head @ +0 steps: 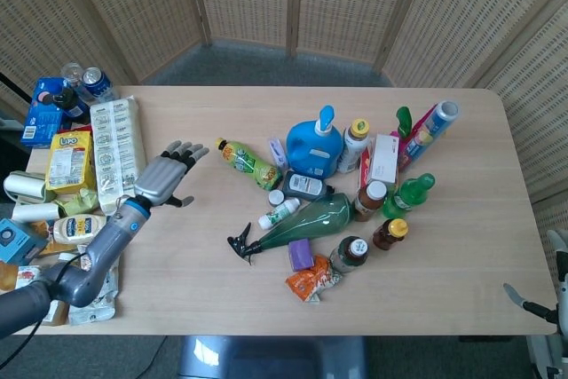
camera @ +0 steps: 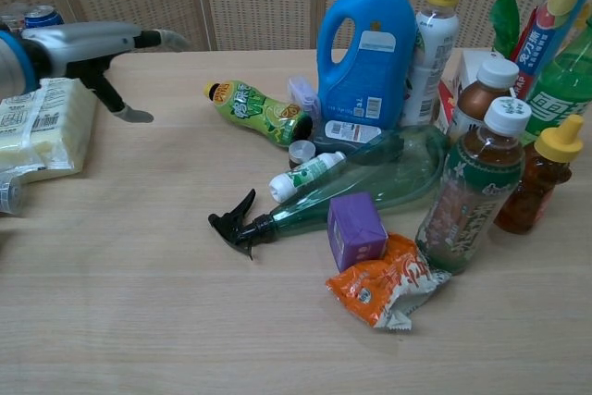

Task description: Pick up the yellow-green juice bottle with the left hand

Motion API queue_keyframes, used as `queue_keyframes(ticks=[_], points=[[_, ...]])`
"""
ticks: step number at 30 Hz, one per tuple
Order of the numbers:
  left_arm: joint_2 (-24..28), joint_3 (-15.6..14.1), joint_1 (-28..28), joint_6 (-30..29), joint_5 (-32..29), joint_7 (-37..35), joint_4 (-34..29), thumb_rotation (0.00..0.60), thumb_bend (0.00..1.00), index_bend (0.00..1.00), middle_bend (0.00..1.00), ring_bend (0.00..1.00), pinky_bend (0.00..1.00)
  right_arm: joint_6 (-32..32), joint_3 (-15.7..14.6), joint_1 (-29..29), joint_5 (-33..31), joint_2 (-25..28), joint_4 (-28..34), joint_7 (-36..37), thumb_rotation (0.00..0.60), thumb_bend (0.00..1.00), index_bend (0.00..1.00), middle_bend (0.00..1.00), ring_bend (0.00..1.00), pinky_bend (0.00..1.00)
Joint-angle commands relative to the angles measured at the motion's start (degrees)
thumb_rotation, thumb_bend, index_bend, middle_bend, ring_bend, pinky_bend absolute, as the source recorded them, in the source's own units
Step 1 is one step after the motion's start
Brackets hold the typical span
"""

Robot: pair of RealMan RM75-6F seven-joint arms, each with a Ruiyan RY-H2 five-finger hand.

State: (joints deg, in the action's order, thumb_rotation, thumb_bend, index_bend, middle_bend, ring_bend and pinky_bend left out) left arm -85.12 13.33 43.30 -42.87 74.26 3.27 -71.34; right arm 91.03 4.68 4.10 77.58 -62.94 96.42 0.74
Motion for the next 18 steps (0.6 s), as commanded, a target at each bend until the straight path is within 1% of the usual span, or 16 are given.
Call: queue_keyframes(ticks=[1, 8, 13, 18], points=[[-4.34, 1.11, 4.54, 4.54, -2.07, -0.4, 5.42, 0.6, 0.29, 0.02, 0.0, 0.0, 0.0, 0.08, 0.14, 0.34, -0.4, 0.34, -0.02, 0.12, 0.493, 0.04, 0.0, 0.0, 0.0, 0.0], [-11.65, 2.23, 11.26, 10.66, -4.38, -2.35, 16.04, 0.6, 0.29, 0.02, 0.0, 0.0, 0.0, 0.78, 0.21, 1.86, -1.75, 1.03, 0.26, 0.46, 0.491, 0.04, 0.0, 0.0, 0.0, 0.0], [-15.7, 2.82, 15.22, 13.29, -4.54, -4.14, 22.1, 0.6, 0.3, 0.02, 0.0, 0.0, 0.0, 1.93, 0.46, 3.15, -2.71, 1.46, 0.52, 0.67, 0.489, 0.04, 0.0, 0.0, 0.0, 0.0], [-19.06, 3.13, 19.06, 17.24, -4.72, -6.55, 28.16, 0.6, 0.3, 0.02, 0.0, 0.0, 0.0, 3.05, 0.82, 4.06, -3.08, 1.94, 1.16, 0.26, 0.492, 0.04, 0.0, 0.0, 0.0, 0.0]])
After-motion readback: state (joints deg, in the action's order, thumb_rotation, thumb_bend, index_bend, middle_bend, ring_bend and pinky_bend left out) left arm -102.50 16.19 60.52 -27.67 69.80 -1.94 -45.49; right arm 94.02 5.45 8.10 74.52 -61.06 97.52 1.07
